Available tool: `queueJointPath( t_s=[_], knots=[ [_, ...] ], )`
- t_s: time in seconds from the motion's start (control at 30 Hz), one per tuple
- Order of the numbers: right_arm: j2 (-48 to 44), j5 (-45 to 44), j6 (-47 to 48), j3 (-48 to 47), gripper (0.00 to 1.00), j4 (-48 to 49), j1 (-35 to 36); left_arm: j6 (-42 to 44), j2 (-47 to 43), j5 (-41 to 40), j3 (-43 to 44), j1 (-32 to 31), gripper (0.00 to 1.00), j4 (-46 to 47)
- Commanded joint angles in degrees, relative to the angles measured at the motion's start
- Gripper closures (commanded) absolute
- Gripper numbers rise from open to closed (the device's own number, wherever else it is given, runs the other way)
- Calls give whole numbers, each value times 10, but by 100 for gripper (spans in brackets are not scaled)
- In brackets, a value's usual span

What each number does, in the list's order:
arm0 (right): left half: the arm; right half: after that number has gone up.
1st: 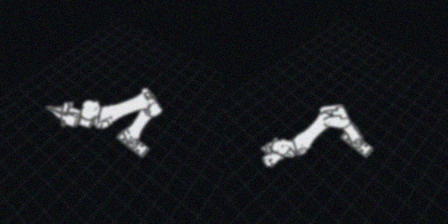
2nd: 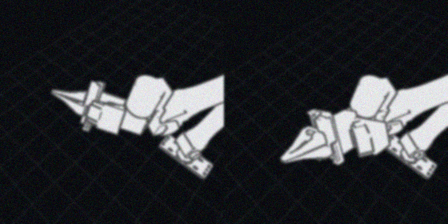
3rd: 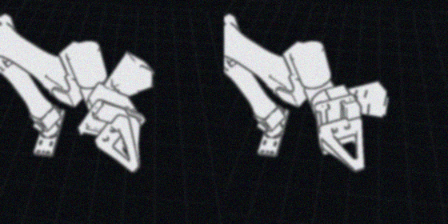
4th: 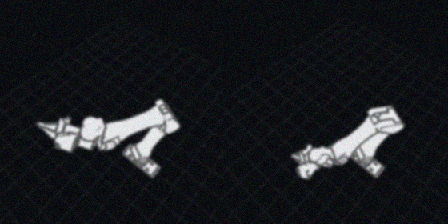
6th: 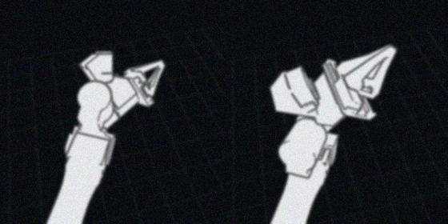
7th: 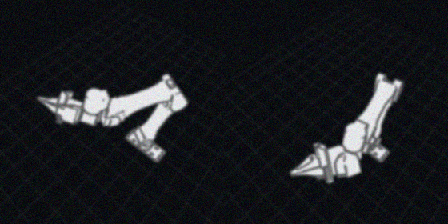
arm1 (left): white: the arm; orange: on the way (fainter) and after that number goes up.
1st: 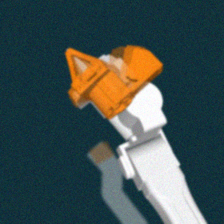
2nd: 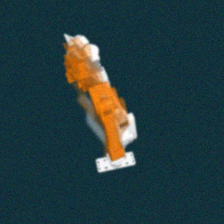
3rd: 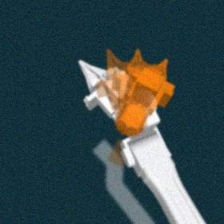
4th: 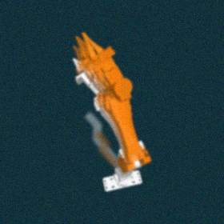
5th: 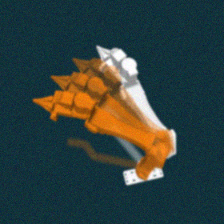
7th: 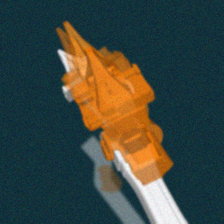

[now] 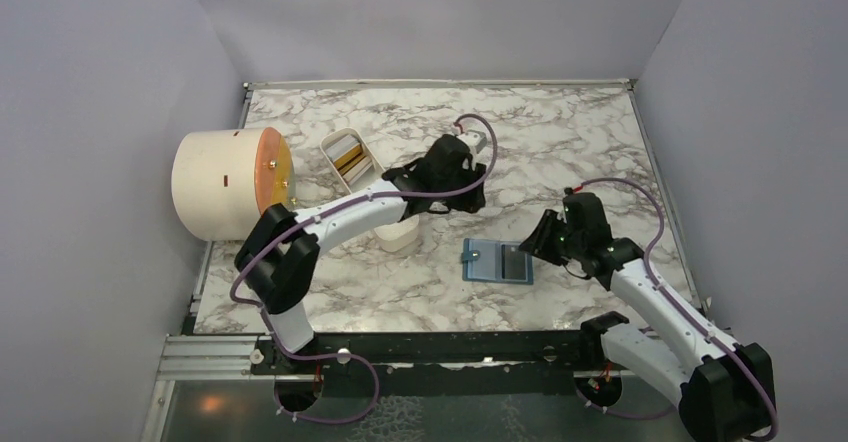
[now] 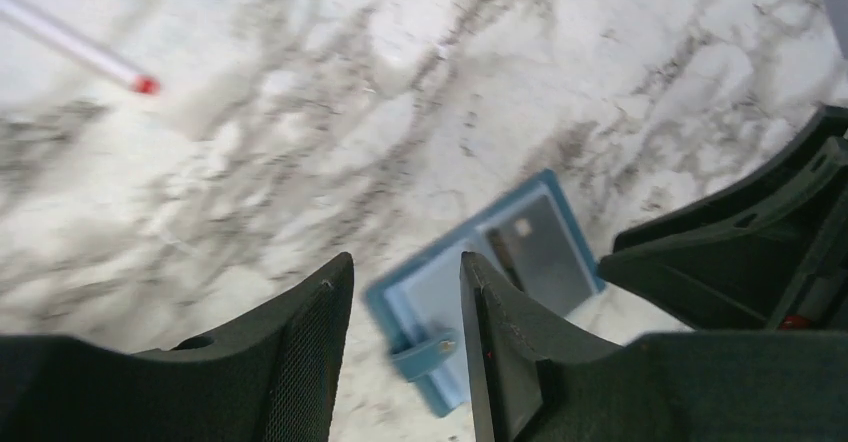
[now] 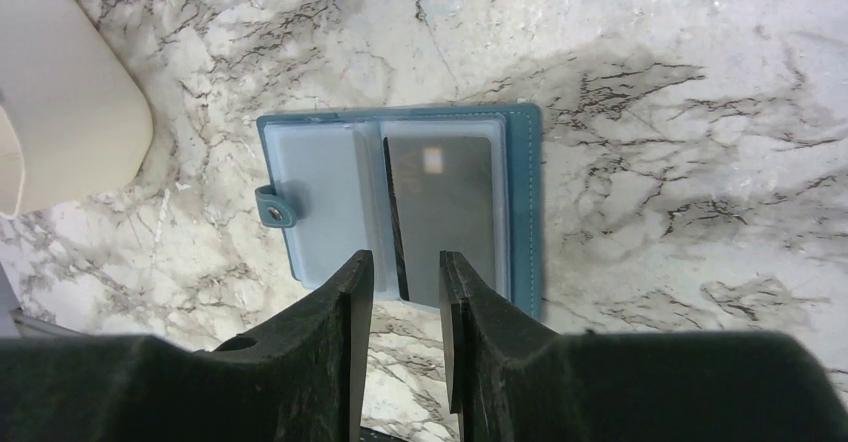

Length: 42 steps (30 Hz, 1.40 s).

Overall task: Put the credit cards into the card holder
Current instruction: Pick up the credit card from the storage box.

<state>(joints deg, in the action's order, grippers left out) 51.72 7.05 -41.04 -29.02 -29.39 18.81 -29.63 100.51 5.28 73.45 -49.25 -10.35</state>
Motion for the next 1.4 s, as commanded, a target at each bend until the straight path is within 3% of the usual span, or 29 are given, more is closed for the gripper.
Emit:
queueJointPath(
  t_s=[0.0, 0.27, 0.43, 0.77, 1.0, 1.37],
  knots=[
    [10, 31, 5, -5, 70, 29, 4, 141, -73, -56, 15, 62, 55, -84],
    [43, 45, 6, 1, 70, 62, 4, 330, -138, -111, 9, 178, 55, -147],
    [60, 44, 15, 0, 71, 64, 6, 519, -154, -139, -26, 210, 54, -119],
    [61, 35, 27, -19, 71, 50, 6, 571, -76, -86, -17, 289, 47, -115],
    [63, 39, 25, -14, 71, 57, 7, 589, -45, -107, -69, 293, 39, -44],
    [67, 40, 30, -13, 71, 62, 7, 628, 19, -200, -77, 294, 37, 9]
  ],
)
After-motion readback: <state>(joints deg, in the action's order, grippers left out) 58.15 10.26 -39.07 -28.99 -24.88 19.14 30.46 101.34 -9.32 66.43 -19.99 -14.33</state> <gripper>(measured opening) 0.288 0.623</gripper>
